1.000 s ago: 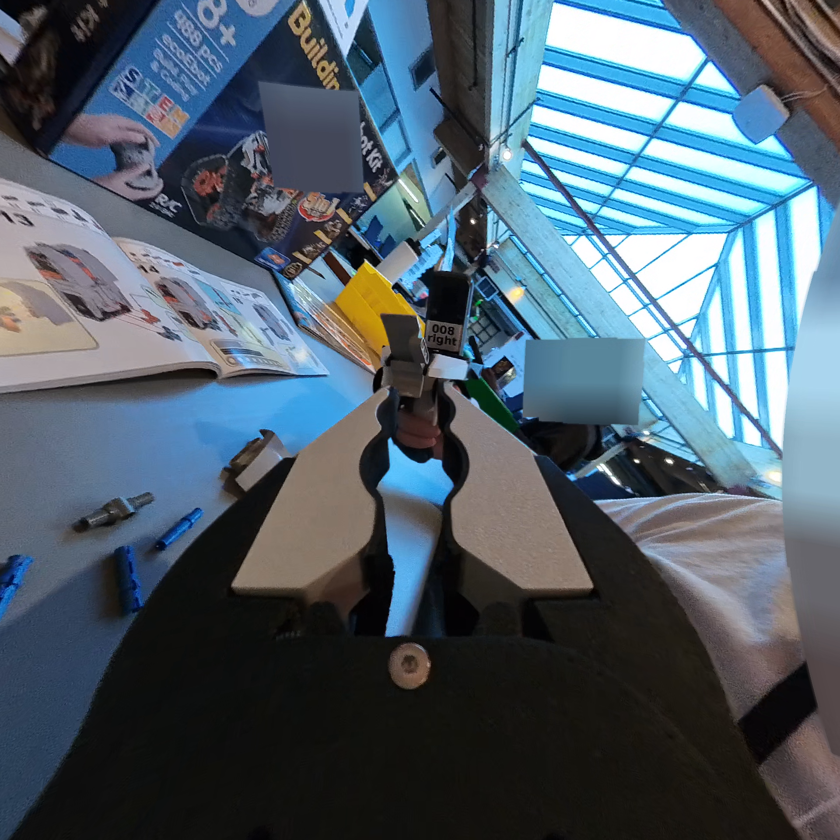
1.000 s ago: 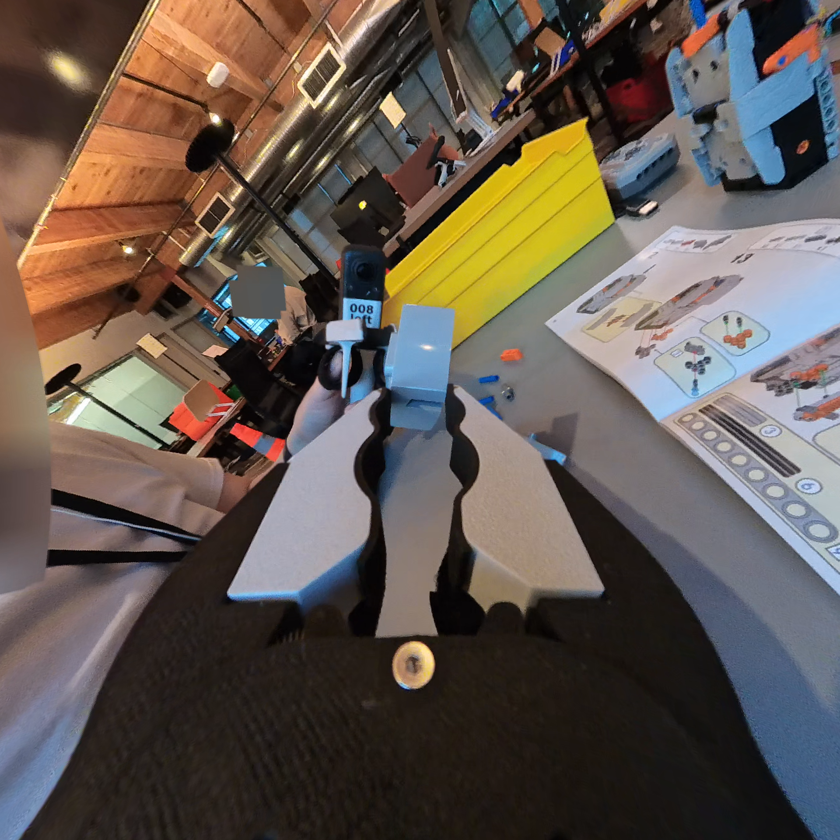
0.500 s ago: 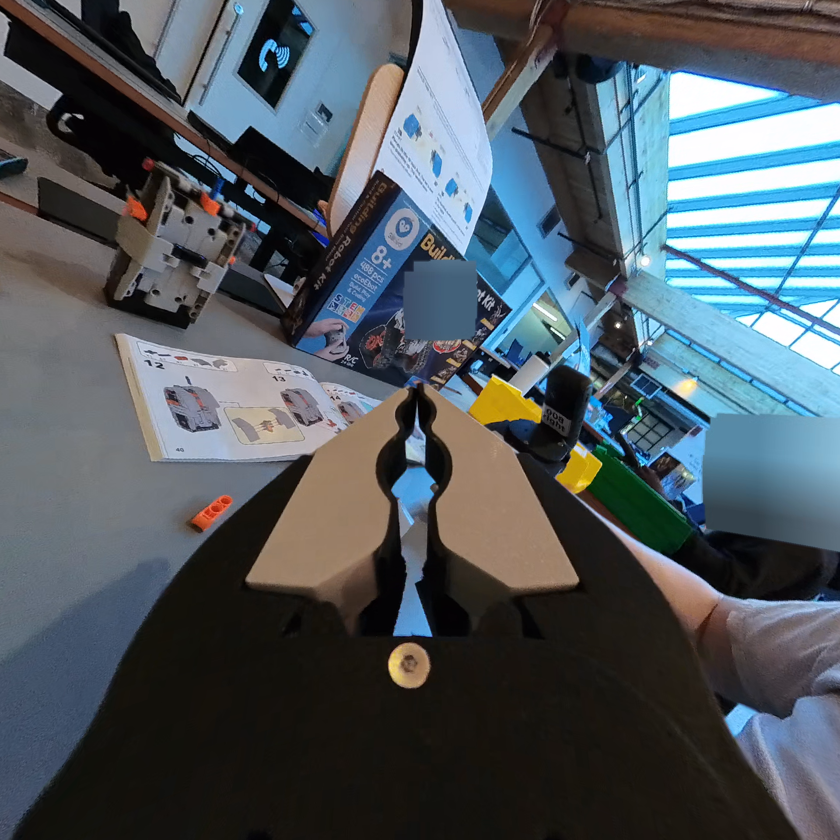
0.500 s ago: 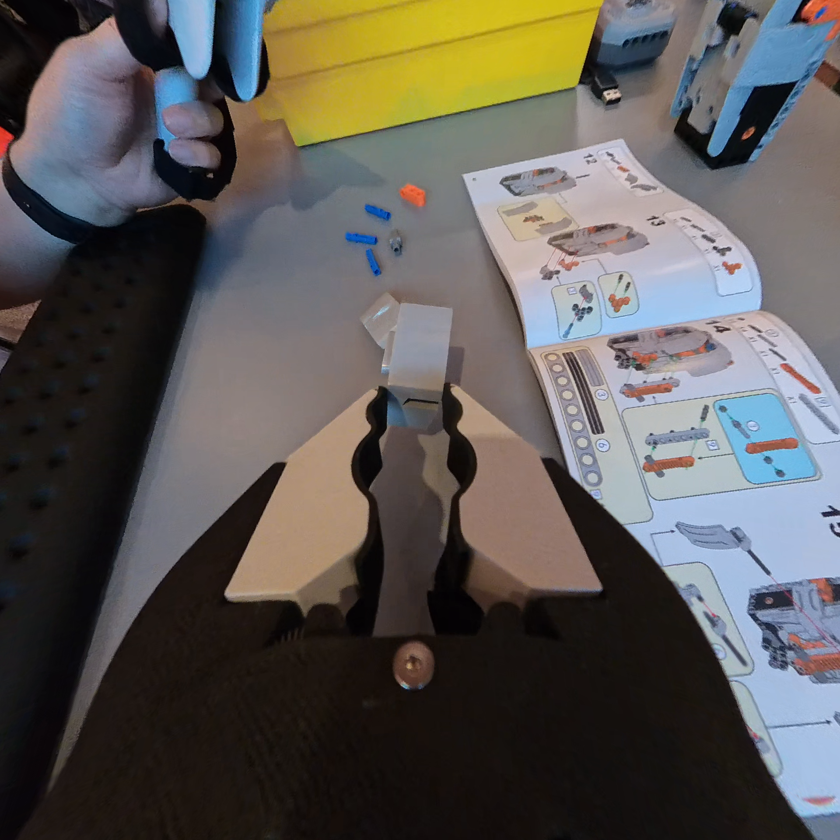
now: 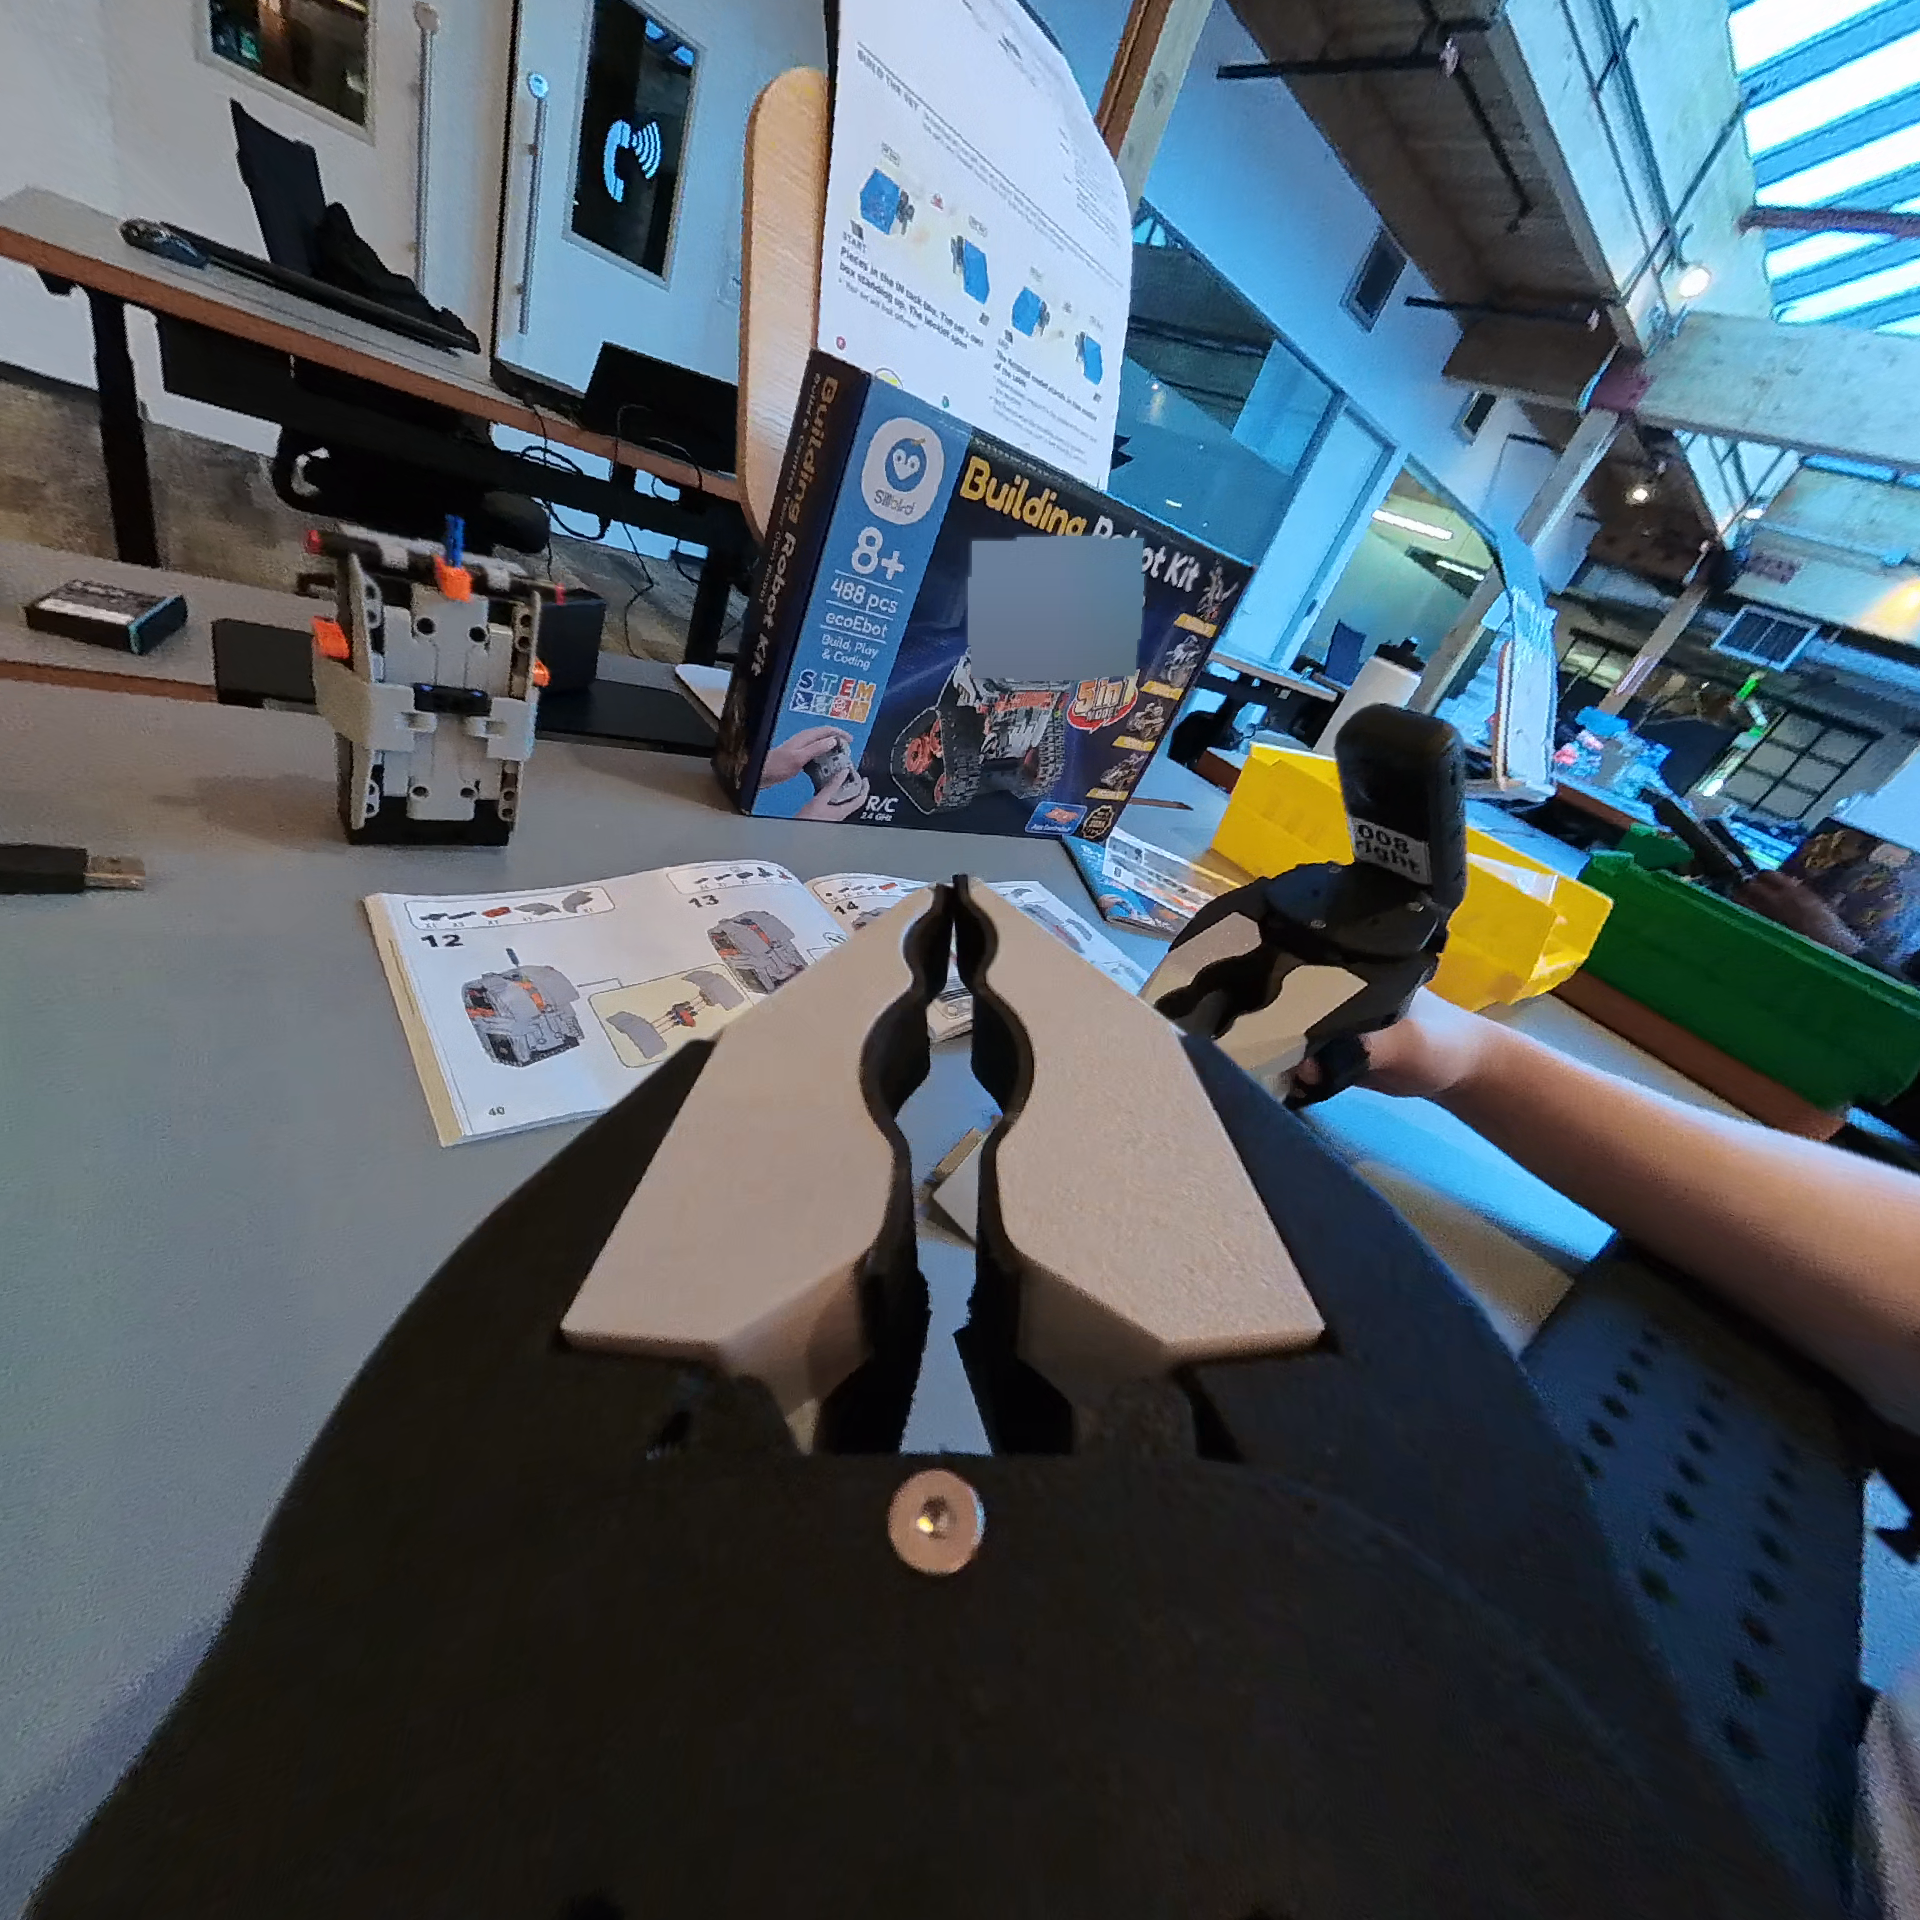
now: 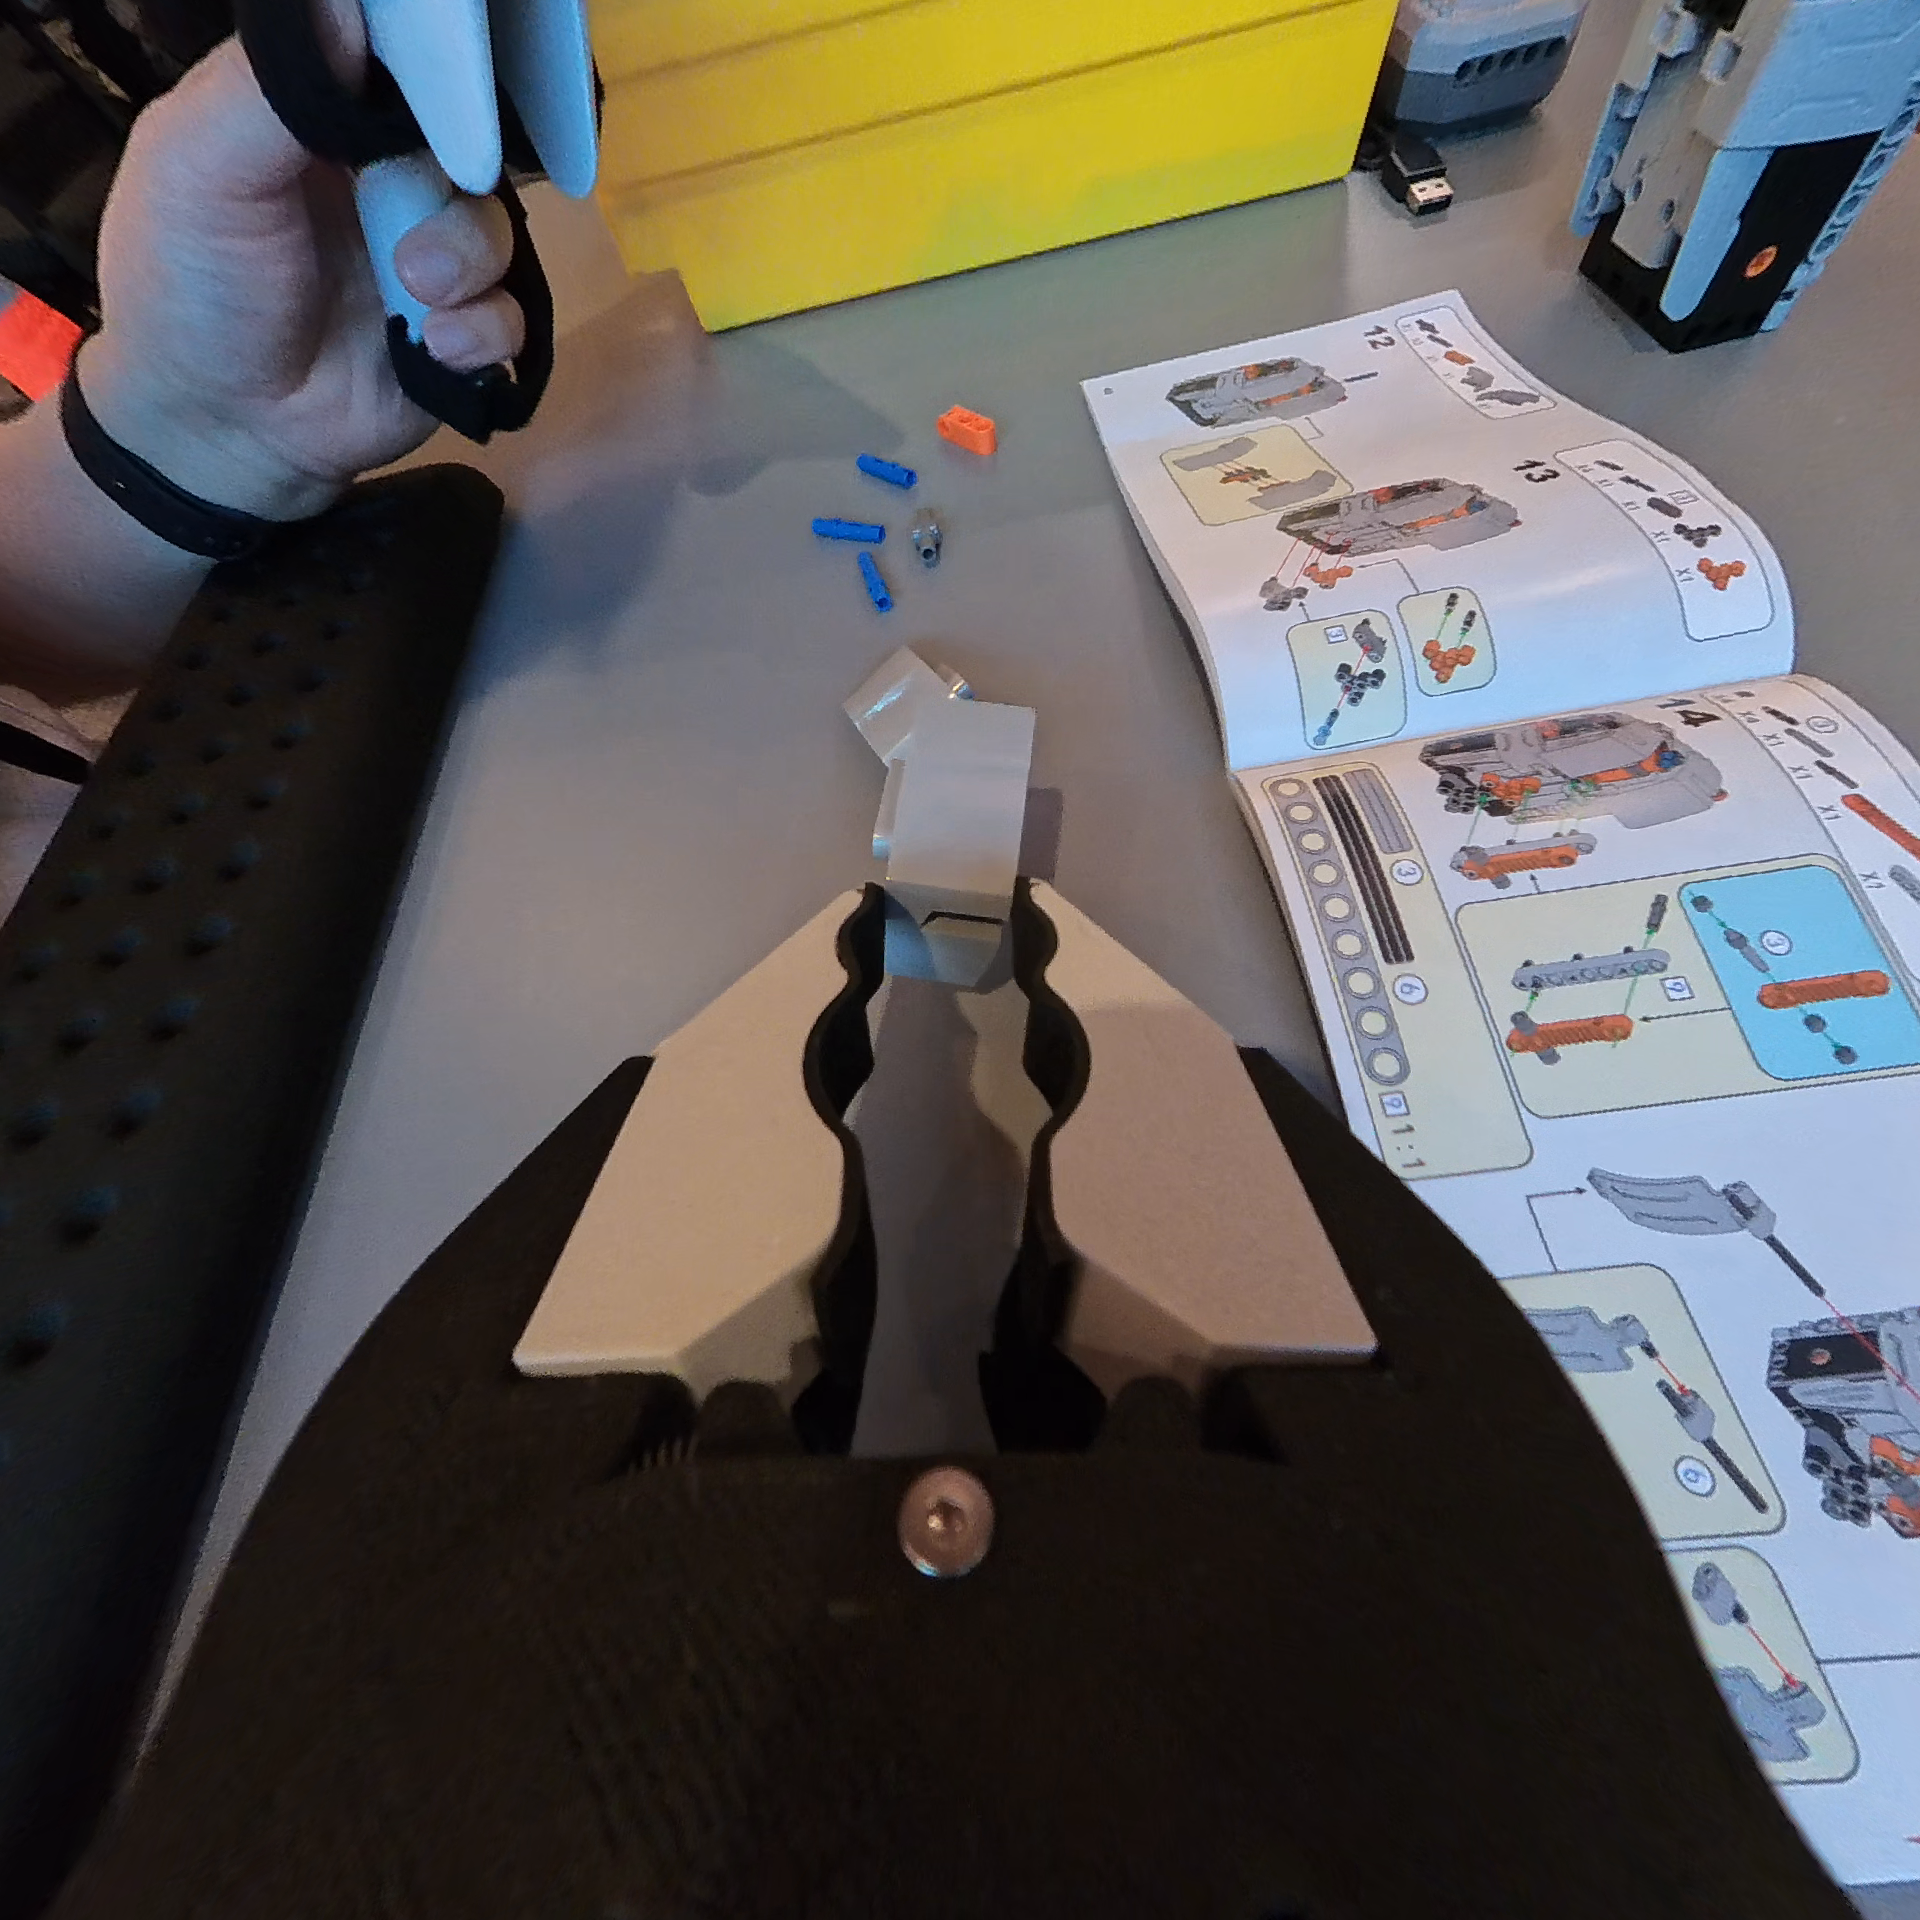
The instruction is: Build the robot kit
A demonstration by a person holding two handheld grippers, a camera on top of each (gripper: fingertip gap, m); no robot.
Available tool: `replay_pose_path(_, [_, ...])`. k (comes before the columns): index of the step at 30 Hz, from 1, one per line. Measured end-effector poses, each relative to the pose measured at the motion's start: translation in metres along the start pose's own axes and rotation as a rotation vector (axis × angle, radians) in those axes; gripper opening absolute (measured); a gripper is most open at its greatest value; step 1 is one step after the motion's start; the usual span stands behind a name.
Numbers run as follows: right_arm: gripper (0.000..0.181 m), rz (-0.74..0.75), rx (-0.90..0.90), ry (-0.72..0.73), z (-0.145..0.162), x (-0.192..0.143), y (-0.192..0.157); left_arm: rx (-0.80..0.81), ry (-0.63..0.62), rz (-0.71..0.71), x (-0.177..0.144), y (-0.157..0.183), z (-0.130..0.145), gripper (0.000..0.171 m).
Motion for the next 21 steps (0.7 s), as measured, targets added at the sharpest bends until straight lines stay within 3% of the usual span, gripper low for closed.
replay_pose_path(13, [0.023, -0.101, 0.135, 0.068, -0.006, -0.005, -0.006, 0.380, -0.056, 0.007, 0.014, 0.029, 0.013, 0.000])
replay_pose_path(18, [0.024, -0.183, 0.262, 0.132, -0.013, -0.010, -0.005, 0.431, -0.064, 0.055, 0.017, 0.039, 0.019, 0.002])
replay_pose_path(21, [0.024, -0.228, 0.347, 0.163, -0.014, -0.014, -0.003, 0.405, -0.056, 0.068, 0.019, 0.040, 0.022, 0.014])
Point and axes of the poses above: each gripper's, where its closed fingertips meet, x out along the fingers, z out of its underside, y = z × x across the jaws, the point moved 6 cm from there along -x, back along the fingers, and after that the axes turned 6 degrees about y, right-handed, at the moved point
